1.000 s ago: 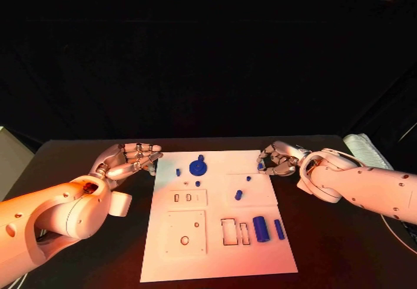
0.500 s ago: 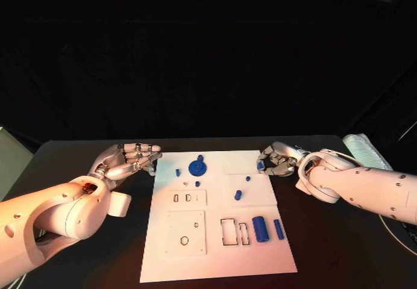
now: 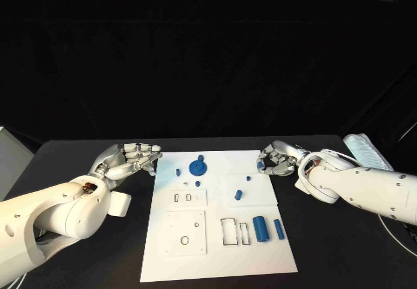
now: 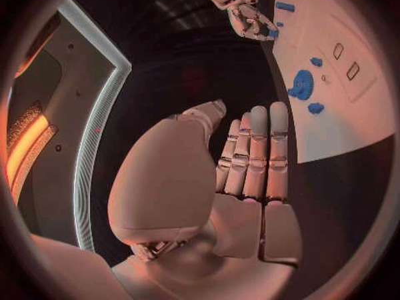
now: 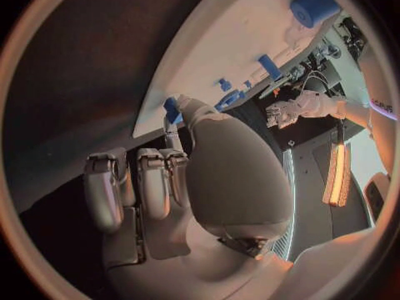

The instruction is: Assemble the parts on the task board

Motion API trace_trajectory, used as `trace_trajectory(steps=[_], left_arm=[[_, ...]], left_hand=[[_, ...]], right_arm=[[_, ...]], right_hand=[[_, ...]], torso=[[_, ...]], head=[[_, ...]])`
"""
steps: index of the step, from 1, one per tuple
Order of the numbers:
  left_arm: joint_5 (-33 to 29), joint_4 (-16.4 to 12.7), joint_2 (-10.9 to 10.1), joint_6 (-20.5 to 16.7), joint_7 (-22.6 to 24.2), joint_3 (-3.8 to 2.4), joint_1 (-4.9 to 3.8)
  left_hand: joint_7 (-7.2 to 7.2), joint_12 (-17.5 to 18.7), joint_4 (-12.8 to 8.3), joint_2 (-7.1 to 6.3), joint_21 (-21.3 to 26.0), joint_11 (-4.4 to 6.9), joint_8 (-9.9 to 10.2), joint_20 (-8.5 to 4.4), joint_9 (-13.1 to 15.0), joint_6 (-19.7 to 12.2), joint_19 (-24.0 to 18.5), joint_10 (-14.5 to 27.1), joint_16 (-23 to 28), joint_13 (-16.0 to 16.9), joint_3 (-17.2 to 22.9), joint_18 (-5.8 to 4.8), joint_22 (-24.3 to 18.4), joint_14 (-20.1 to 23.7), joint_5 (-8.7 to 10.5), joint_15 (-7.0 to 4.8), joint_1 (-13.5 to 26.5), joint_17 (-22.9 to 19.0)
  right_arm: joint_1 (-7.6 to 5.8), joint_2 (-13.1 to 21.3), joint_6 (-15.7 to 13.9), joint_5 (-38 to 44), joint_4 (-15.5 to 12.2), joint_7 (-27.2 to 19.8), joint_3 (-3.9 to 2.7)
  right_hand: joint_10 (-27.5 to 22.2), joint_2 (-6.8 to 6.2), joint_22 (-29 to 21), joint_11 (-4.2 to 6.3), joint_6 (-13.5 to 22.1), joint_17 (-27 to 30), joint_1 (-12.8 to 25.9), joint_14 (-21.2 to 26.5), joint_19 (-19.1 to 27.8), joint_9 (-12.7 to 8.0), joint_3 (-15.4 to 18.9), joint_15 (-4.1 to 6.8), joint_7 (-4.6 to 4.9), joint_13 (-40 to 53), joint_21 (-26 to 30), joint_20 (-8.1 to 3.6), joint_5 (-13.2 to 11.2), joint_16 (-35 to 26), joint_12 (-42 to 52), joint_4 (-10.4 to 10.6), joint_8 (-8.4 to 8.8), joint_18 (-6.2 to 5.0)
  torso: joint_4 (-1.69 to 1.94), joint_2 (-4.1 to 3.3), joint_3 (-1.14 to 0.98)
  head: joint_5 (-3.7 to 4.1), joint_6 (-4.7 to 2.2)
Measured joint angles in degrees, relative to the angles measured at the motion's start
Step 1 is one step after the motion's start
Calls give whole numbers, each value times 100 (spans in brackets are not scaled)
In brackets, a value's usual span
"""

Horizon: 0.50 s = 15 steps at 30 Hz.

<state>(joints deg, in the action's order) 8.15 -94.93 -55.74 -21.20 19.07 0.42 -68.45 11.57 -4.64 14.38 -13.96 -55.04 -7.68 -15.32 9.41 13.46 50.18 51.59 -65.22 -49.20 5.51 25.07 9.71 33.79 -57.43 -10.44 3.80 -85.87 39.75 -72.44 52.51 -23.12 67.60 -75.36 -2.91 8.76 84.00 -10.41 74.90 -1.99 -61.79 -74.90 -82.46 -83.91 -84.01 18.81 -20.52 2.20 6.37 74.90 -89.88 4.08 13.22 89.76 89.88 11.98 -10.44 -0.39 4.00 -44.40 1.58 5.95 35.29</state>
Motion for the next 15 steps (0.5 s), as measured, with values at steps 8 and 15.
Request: trace_trajectory(steps=[8,15], left_arm=[[1,19,-5,2,-6,0,0],[2,59,1,3,-10,0,0]], left_hand=[[0,0,0,0,0,0,0,0,0,0,0,0,0,0,0,0,0,0,0,0,0,0],[0,0,0,0,0,0,0,0,-1,0,0,0,0,-1,0,0,-1,0,0,0,0,0]], right_arm=[[0,43,-563,-109,-180,32,-7],[-72,41,-1009,-115,-760,280,-16]], right_hand=[[1,38,0,58,0,0,83,0,0,0,-77,0,-1,0,0,0,76,0,0,-14,-44,0],[1,61,4,58,1,-5,103,0,0,0,-93,0,-2,5,0,0,76,0,0,-30,-44,0]], torso=[[-1,8,4],[-13,26,13]], head=[[-1,37],[-14,64]])
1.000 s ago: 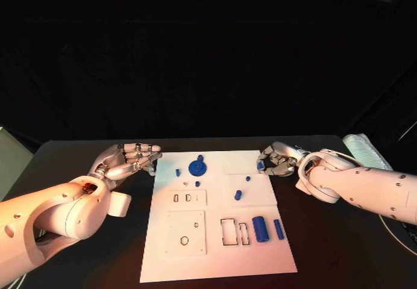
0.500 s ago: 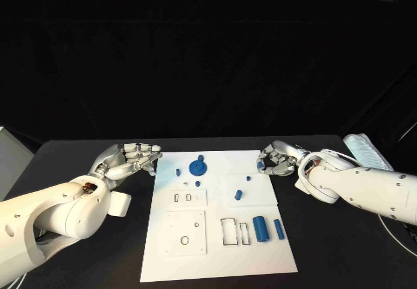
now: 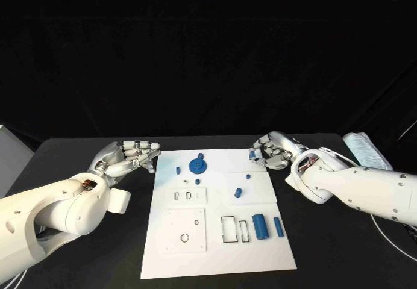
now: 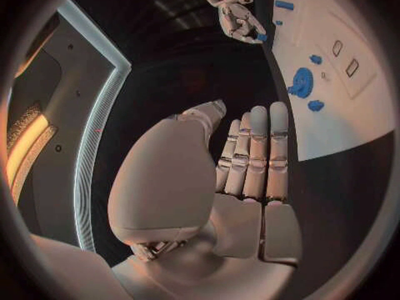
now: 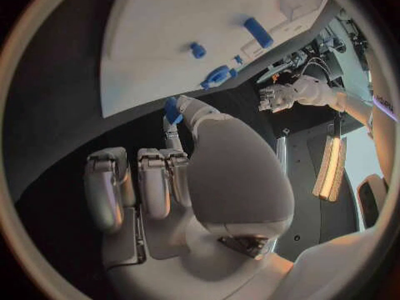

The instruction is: Assemble the parts on the task board

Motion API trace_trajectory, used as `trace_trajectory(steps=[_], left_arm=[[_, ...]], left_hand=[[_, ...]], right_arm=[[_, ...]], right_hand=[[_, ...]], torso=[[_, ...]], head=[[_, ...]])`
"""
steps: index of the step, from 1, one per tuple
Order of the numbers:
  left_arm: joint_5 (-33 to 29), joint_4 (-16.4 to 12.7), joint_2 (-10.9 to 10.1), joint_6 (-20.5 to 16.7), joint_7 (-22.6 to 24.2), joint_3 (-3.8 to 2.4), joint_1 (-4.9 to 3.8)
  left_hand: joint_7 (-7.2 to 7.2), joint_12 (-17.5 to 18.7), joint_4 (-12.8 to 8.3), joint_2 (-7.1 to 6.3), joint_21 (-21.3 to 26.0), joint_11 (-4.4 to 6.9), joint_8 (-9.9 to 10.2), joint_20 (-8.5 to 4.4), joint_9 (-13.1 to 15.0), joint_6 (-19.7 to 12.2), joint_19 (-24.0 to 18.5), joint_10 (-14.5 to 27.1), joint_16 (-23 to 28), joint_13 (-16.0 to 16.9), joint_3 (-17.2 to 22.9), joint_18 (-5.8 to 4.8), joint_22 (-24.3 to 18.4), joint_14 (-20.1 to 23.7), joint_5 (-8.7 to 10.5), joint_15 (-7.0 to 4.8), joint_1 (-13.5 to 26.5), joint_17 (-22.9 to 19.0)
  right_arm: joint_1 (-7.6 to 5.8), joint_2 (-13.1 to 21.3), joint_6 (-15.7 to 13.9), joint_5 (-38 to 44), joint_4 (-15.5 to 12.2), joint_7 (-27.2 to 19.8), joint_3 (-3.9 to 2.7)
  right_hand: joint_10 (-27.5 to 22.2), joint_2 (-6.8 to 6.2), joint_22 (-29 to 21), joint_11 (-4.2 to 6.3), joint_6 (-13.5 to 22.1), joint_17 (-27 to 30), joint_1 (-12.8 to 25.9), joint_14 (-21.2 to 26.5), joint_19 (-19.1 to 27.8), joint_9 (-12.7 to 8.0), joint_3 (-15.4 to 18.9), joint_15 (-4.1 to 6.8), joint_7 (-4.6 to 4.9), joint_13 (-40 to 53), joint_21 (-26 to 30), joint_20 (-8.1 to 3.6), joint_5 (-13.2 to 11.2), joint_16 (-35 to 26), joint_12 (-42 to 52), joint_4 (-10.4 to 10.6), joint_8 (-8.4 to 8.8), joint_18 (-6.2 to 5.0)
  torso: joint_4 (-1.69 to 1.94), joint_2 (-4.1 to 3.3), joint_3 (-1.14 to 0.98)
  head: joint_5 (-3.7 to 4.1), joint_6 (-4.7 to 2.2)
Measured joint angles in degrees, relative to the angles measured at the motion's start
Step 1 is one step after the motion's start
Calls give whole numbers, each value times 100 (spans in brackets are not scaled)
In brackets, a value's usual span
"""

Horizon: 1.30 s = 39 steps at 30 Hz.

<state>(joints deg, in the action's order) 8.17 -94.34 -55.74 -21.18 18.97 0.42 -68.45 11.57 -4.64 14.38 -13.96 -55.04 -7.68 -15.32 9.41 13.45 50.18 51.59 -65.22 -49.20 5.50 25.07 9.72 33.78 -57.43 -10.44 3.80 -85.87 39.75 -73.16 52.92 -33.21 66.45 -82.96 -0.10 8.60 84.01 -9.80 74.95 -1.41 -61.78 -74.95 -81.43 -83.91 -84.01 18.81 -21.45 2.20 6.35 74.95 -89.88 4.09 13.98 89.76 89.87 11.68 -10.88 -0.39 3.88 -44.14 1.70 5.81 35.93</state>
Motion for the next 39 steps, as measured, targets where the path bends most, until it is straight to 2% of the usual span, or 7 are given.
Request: trace_trajectory(steps=[4,11,23,25,32,35,39], left_arm=[[0,51,39,1,-2,1,0],[0,161,142,7,-9,6,0],[0,229,237,23,-47,13,0],[0,233,241,24,-57,14,0],[7,237,264,35,-109,18,0],[17,238,274,41,-137,19,0],[35,239,280,49,-173,21,1]], left_hand=[[0,0,0,0,0,0,0,0,0,0,0,0,0,0,0,0,0,0,0,0,0,0],[0,0,-16,0,0,0,0,0,11,0,0,0,-23,2,16,0,11,0,0,0,0,-10],[0,-106,-16,23,-49,22,0,-21,44,0,-21,-66,-62,53,16,1,35,0,0,0,23,-16],[0,-135,-26,23,-72,39,0,-21,49,0,-21,-94,-96,67,26,1,41,0,0,0,23,-16],[-22,-491,-67,50,-203,99,-79,-42,112,-21,-42,-271,-326,256,-2,0,99,-62,0,-60,50,39],[-42,-789,-129,84,-267,99,-145,-42,167,-42,-42,-271,-493,452,-65,1,137,-62,0,-61,84,109],[-94,-1494,-207,114,-416,160,-325,-62,263,-94,-62,-34,-787,942,-143,-1,206,-95,0,-93,114,231]], right_arm=[[-29,-164,-230,67,-409,270,-2],[8,-727,-415,350,-870,810,14],[325,-1394,-424,1038,-1022,1541,54],[367,-1460,-415,1135,-1021,1621,62],[489,-1638,-331,1406,-967,1846,98],[546,-1694,-289,1492,-943,1916,109],[612,-1749,-232,1583,-931,1982,116]], right_hand=[[0,0,0,0,1,0,0,0,0,0,-15,0,0,0,0,0,-1,0,0,-15,0,0],[0,1,-1,0,2,1,-2,0,0,0,-15,0,-2,0,0,0,-3,0,0,-16,0,0],[0,8,-1,-1,11,1,-9,0,0,0,-30,-1,-11,-1,0,1,-15,0,0,-32,0,0],[0,8,-1,-1,11,1,-9,0,0,0,-30,-1,-11,-1,0,1,-16,0,0,-32,0,0],[0,7,-2,-1,8,2,-9,0,0,0,-30,-1,-8,-2,0,1,-26,0,0,-33,0,0],[0,7,-2,-1,7,2,-9,0,0,0,-30,-1,-8,-2,0,1,-28,0,0,-33,0,0],[0,5,-3,-1,8,2,-8,0,0,0,-29,-1,-8,-2,0,1,-37,0,0,-33,0,0]], torso=[[-8,30,3],[-16,88,8],[7,164,52],[8,166,53],[8,164,53],[7,160,52],[5,158,46]], head=[[-18,37],[-103,127],[-228,255],[-246,269],[-299,302],[-317,313],[-331,332]])
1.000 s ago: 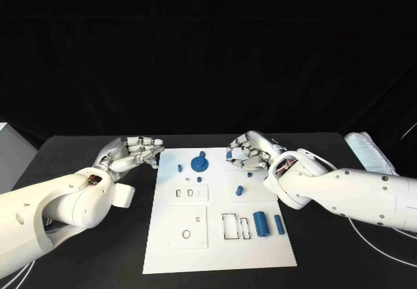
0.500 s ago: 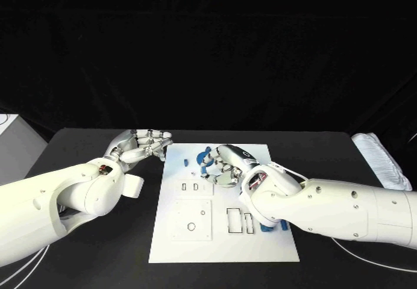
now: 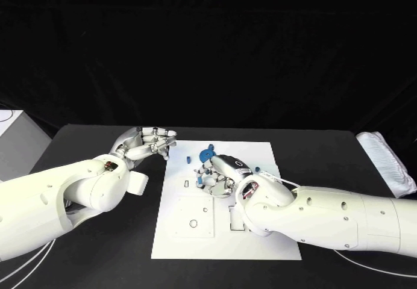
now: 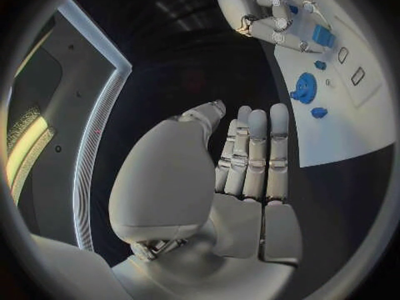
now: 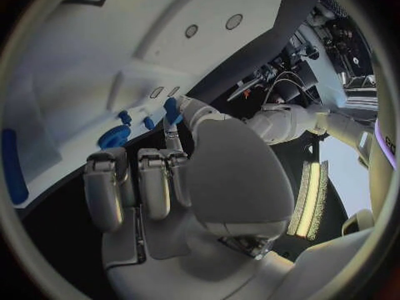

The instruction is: Assemble the parts on the task board

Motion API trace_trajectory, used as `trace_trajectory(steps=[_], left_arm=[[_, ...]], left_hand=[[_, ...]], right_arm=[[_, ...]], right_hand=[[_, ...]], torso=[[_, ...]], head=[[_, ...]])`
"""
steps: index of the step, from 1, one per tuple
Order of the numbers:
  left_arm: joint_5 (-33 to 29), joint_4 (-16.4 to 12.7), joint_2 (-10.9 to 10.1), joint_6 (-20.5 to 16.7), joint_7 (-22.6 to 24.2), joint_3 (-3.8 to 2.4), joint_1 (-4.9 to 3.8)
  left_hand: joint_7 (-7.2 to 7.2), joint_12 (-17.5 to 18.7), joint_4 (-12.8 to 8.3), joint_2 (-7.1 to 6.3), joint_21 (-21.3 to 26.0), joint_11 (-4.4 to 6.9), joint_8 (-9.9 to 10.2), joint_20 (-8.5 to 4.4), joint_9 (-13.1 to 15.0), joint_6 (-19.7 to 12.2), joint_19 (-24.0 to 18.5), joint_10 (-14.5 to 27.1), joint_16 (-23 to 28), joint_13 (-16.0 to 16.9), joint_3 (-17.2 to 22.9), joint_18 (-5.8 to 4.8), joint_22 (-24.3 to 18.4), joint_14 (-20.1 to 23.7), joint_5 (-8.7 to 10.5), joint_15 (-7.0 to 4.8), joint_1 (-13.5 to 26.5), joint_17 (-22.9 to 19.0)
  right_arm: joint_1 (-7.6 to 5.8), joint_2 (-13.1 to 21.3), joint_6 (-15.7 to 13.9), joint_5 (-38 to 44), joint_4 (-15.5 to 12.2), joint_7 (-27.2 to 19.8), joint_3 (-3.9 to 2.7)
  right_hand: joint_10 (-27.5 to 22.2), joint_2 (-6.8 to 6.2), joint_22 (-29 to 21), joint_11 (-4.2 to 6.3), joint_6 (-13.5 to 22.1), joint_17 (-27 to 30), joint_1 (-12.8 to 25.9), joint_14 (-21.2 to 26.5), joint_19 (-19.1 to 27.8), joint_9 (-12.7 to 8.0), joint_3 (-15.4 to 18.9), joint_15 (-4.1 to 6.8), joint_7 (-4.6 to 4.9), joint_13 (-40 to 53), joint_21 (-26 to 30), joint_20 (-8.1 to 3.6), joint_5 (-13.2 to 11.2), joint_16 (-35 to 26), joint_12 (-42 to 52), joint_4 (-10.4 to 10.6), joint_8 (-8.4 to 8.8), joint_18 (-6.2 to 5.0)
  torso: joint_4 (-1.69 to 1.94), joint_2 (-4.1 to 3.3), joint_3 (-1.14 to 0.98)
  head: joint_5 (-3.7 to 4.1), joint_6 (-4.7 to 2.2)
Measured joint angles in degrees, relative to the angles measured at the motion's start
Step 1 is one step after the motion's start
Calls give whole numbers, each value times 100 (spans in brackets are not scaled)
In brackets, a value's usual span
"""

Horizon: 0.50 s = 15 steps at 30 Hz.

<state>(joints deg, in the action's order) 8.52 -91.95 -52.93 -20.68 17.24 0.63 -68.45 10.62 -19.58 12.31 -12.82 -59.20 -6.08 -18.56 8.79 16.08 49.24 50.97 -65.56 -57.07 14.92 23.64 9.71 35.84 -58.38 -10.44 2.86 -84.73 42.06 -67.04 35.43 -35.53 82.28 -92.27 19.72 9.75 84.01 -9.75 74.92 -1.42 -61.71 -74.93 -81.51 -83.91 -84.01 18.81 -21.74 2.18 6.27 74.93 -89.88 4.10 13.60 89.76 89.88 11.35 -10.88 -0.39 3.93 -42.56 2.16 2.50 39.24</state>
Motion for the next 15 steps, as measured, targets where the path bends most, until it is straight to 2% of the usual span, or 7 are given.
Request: trace_trajectory(steps=[3,4,6,8,11,12,15], left_arm=[[17,0,1,5,-27,0,0],[23,0,0,7,-35,0,0],[35,0,-4,10,-52,1,0],[47,1,-9,12,-68,2,0],[63,2,-12,16,-87,3,0],[71,2,-14,18,-95,3,0],[86,2,-16,22,-110,3,0]], left_hand=[[-24,-576,0,0,-90,13,-121,-13,63,-24,-13,245,-196,388,0,1,44,0,0,0,0,71],[-30,-763,0,0,-123,17,-164,-21,82,-30,-20,333,-262,510,0,0,57,-1,0,-1,0,91],[-30,-967,0,0,-152,27,-213,-21,106,-30,-20,424,-356,638,0,0,76,-31,0,-31,0,147],[-29,-1231,0,0,-224,35,-278,-21,131,-91,-20,538,-597,796,0,0,104,-169,0,-60,0,382],[-28,-1454,25,0,-303,37,-339,-23,155,-98,-18,636,-900,921,25,0,153,-401,0,-63,0,725],[-31,-1538,25,0,-369,41,-366,-61,163,-133,24,673,-1045,965,25,0,230,-516,0,-62,0,897],[-33,-1706,42,0,-550,45,-421,-68,185,-135,208,731,-1361,1047,42,0,472,-777,0,-69,0,1282]], right_arm=[[22,-6,45,62,9,47,2],[25,-5,59,80,14,61,3],[29,-1,92,121,24,93,3],[33,5,129,160,37,126,4],[38,12,179,208,60,166,6],[40,14,202,228,70,183,8],[46,16,246,271,86,222,11]], right_hand=[[0,-34,0,0,0,0,34,0,0,0,0,0,0,0,0,0,0,0,0,0,0,0],[0,-45,0,0,0,0,46,0,0,0,0,0,0,0,0,0,0,0,0,0,-48,0],[0,-45,0,0,0,0,47,0,0,0,0,0,0,0,0,0,0,0,0,0,-65,0],[0,-58,0,0,0,0,62,0,0,0,1,0,-1,0,0,0,0,0,0,0,-66,0],[0,-45,0,0,0,0,94,0,0,0,1,0,-1,-1,0,0,-22,0,0,0,-67,0],[0,-44,-1,0,0,1,94,0,0,0,1,0,-1,0,0,0,-23,0,0,0,-67,0],[0,-38,-1,0,0,1,101,0,0,0,1,0,-1,-1,0,0,-32,0,0,0,-67,0]], torso=[[3,0,0],[3,1,0],[3,1,0],[3,1,0],[0,2,-2],[-2,2,-3],[-7,2,-3]], head=[[2,28],[4,36],[5,46],[5,54],[-2,61],[-3,63],[-7,64]])
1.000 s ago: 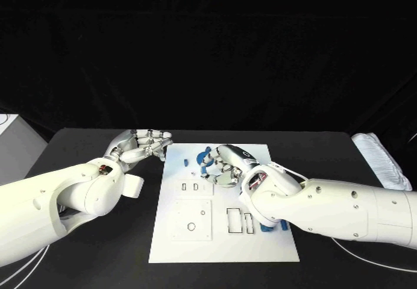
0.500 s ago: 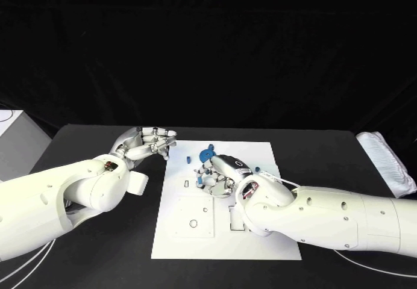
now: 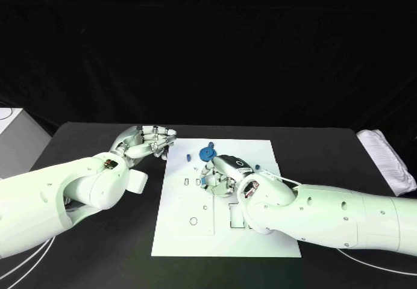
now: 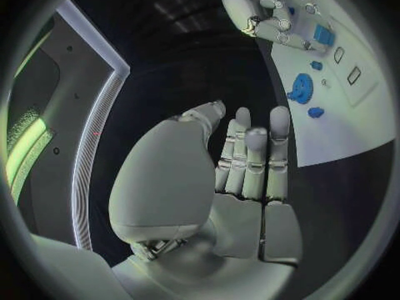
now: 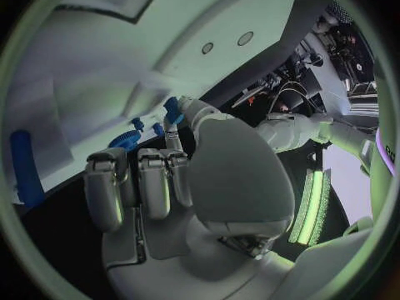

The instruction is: Assemble the parts on the task board

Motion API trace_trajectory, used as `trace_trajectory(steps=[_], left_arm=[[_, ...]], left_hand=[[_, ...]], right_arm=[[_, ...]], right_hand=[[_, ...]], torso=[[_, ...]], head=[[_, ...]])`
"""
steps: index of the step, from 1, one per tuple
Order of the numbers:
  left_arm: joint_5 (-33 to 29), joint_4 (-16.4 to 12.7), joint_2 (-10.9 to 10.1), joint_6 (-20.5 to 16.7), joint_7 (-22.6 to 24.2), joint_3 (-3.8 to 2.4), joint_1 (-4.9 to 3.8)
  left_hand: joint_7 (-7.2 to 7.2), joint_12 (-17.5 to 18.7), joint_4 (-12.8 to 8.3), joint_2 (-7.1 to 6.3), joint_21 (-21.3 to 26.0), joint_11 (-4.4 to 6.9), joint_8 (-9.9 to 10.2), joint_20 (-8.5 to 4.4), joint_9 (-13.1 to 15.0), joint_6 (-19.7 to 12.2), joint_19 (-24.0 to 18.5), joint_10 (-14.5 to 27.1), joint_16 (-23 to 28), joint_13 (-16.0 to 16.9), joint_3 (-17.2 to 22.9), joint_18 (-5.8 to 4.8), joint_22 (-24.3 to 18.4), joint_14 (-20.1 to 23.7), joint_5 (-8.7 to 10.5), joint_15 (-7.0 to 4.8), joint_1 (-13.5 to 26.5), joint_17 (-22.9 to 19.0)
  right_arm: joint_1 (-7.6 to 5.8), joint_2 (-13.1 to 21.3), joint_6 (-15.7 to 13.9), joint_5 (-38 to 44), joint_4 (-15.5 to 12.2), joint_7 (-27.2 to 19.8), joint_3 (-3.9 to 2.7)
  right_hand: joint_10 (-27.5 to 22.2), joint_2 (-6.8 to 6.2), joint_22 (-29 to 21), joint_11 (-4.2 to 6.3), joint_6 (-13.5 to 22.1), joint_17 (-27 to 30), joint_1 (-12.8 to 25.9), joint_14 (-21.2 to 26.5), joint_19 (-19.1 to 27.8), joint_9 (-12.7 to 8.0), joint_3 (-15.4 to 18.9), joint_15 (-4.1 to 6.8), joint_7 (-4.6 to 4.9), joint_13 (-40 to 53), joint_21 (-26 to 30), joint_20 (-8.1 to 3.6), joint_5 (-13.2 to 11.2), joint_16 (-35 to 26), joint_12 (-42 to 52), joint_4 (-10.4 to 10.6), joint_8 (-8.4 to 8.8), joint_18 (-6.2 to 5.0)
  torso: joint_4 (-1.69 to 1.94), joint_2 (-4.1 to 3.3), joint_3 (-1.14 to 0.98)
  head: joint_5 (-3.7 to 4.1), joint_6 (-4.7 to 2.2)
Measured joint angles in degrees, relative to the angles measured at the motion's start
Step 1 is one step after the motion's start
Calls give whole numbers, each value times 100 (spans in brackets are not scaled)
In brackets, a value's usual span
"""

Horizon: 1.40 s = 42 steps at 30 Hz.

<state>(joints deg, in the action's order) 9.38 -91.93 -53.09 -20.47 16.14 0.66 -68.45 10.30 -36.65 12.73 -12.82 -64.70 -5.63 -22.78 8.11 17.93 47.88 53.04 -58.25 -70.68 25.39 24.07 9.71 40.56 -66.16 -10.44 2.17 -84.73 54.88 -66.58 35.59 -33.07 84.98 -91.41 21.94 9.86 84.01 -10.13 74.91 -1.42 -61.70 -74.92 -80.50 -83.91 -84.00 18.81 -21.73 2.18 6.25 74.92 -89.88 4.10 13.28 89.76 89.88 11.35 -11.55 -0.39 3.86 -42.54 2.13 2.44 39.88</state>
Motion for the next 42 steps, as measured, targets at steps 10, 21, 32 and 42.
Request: trace_trajectory(steps=[10,21,32,42], left_arm=[[57,3,-3,12,-46,1,0],[98,5,-10,22,-88,1,0],[135,12,-15,33,-124,2,0],[162,16,-22,42,-146,2,0]], left_hand=[[-18,-218,30,-23,-226,6,-87,9,23,-59,184,97,-472,90,30,-1,304,-377,0,-1,23,614],[3,-317,46,-23,-341,1,-128,-2,38,-80,302,104,-655,122,46,1,450,-571,0,-2,23,880],[3,-391,46,-23,-436,0,-150,8,43,-121,409,144,-830,145,46,0,606,-757,0,7,23,1138],[3,-418,62,-23,-480,0,-172,-2,48,-120,461,144,-865,151,62,0,676,-817,0,-12,23,1209]], right_arm=[[12,-36,76,91,40,79,4],[15,-55,82,129,102,100,1],[27,-113,80,152,158,103,-5],[35,-124,82,159,183,103,-1]], right_hand=[[0,-59,0,0,-2,0,60,0,0,1,0,0,-4,0,0,0,-1,0,0,0,-65,0],[0,-89,-1,0,-5,1,90,0,0,51,1,0,-7,-1,0,0,-31,0,0,0,-65,0],[0,-147,4,0,-13,1,149,0,0,163,1,0,-17,-1,0,0,-36,0,0,0,-63,0],[0,-268,3,-1,123,1,270,0,0,136,56,0,20,-1,0,0,-53,0,0,56,-49,0]], torso=[[2,0,-4],[4,0,3],[3,2,3],[0,2,3]], head=[[17,1],[19,13],[31,13],[20,20]])
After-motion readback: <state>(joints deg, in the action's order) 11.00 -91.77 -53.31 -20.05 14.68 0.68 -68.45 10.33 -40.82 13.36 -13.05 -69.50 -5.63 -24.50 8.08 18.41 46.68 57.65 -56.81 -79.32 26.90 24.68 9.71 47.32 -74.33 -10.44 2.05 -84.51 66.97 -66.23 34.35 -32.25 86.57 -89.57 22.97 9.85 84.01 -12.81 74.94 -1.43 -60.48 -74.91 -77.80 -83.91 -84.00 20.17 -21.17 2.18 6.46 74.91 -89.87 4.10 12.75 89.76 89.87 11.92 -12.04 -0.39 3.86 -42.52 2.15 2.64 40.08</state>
